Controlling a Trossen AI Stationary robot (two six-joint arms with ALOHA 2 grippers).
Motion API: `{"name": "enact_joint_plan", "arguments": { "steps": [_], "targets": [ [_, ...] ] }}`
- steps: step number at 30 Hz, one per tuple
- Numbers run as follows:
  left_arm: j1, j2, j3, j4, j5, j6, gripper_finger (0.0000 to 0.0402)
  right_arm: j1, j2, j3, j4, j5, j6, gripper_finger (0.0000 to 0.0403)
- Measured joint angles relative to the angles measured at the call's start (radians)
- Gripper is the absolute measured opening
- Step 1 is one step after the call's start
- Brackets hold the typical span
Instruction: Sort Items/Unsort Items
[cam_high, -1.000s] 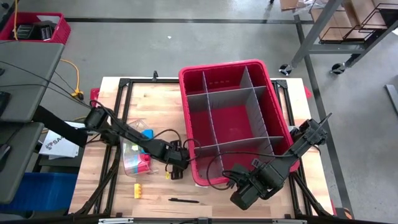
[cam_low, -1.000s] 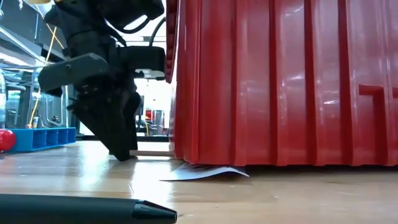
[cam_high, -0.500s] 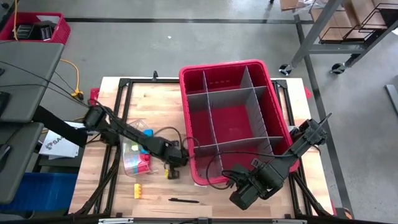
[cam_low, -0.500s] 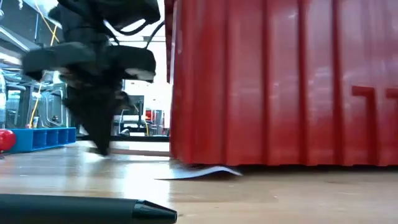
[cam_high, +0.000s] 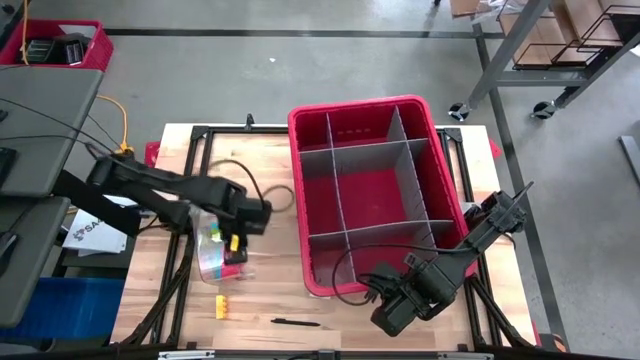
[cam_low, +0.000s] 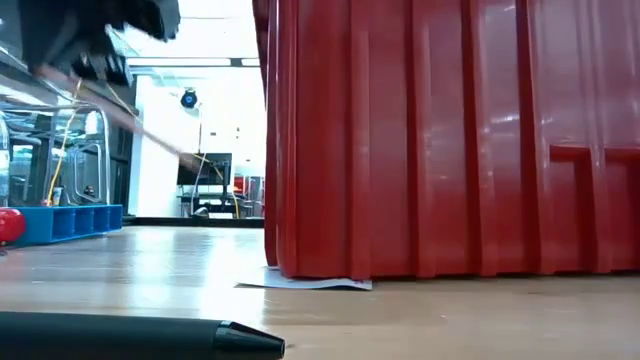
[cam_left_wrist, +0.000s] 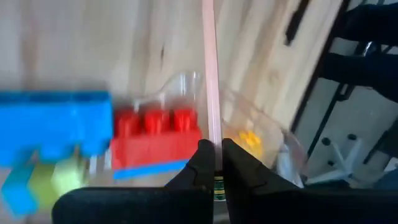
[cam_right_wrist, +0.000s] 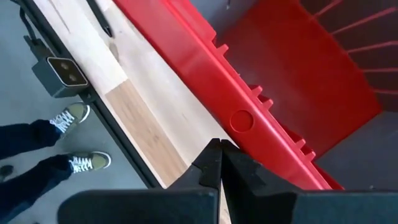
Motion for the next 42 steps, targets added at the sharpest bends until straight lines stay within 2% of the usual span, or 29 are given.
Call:
{"name": "enact_joint_plan", "arguments": {
  "steps": [7,11,14,18,21,27,30,33,37,39,42],
  "targets": [
    [0.051,-0.063,0.227,-0.398,-0.005,0.076,0.0002,0.0,0.0,0.0,-0.002,0.0,-0.044,0.0001],
    [0.066,-0.119,0.319,-0.369,-0.002,-0.023,0.0001,-0.003,0.0,0.0,-0.005,0.0,-0.068,0.0001],
    [0.088,-0.147,0.382,-0.34,-0.096,-0.092,0.0001,-0.006,0.0,0.0,-0.009,-0.003,-0.085,0.0001],
    [0.103,-0.202,0.411,-0.071,-0.252,-0.203,0.0001,-0.009,0.0,0.0,-0.009,-0.001,-0.092,0.0001],
    [0.109,-0.207,0.368,0.223,-0.396,-0.26,0.0001,-0.01,-0.001,0.0,-0.013,-0.002,-0.094,0.0001],
    [0.107,-0.154,0.189,0.747,-0.557,-0.375,0.0001,-0.01,-0.016,0.0,-0.027,0.009,-0.057,0.0001],
    [0.107,-0.123,0.088,1.001,-0.672,-0.464,0.0001,-0.009,-0.016,0.0,-0.028,0.023,-0.049,0.0001],
    [0.107,-0.073,-0.019,1.241,-0.741,-0.566,0.0001,-0.009,-0.016,0.0,-0.03,0.028,-0.049,0.0001],
    [0.104,-0.018,-0.122,1.442,-0.857,-0.762,0.0001,-0.009,-0.016,0.0,-0.033,0.039,-0.049,0.0001],
    [0.089,0.022,-0.164,1.507,-0.877,-0.888,0.0001,-0.009,-0.016,0.001,-0.033,0.04,-0.049,0.0001],
    [0.053,0.063,-0.184,1.568,-0.889,-0.969,0.0001,-0.007,-0.017,0.001,-0.041,0.041,-0.049,0.0001]
  ]
}}
